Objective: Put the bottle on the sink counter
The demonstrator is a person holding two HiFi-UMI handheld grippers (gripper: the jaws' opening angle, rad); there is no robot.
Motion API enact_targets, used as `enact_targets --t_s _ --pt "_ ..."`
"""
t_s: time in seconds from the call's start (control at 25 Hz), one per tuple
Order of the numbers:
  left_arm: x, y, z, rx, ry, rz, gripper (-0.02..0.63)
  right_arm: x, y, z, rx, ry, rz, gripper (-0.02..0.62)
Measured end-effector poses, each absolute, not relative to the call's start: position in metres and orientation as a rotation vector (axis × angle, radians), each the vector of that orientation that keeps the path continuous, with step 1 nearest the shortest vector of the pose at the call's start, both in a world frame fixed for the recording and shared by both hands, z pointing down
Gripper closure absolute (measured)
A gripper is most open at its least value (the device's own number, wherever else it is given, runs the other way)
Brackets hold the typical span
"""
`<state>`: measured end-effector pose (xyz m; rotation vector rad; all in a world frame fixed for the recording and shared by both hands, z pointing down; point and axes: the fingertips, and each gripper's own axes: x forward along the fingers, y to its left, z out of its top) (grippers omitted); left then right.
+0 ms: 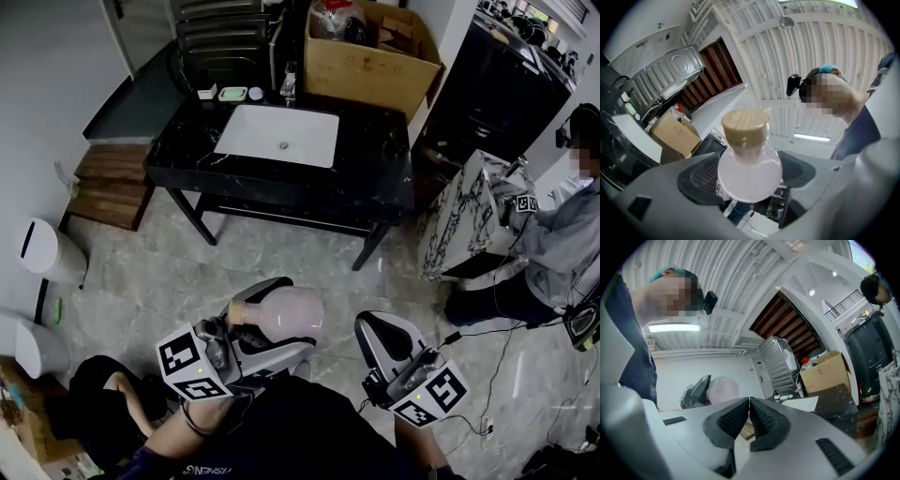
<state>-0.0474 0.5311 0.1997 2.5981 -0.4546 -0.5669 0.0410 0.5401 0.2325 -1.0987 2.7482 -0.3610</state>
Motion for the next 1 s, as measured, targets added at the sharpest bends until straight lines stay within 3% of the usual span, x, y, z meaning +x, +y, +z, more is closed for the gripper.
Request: enact_targets --t_s 1.0 --pt "-0.059 0.369 0.213 2.557 -0.405 -0.54 0.218 0.033 0.383 0.245 -1.195 2.715 -0.431 0.569"
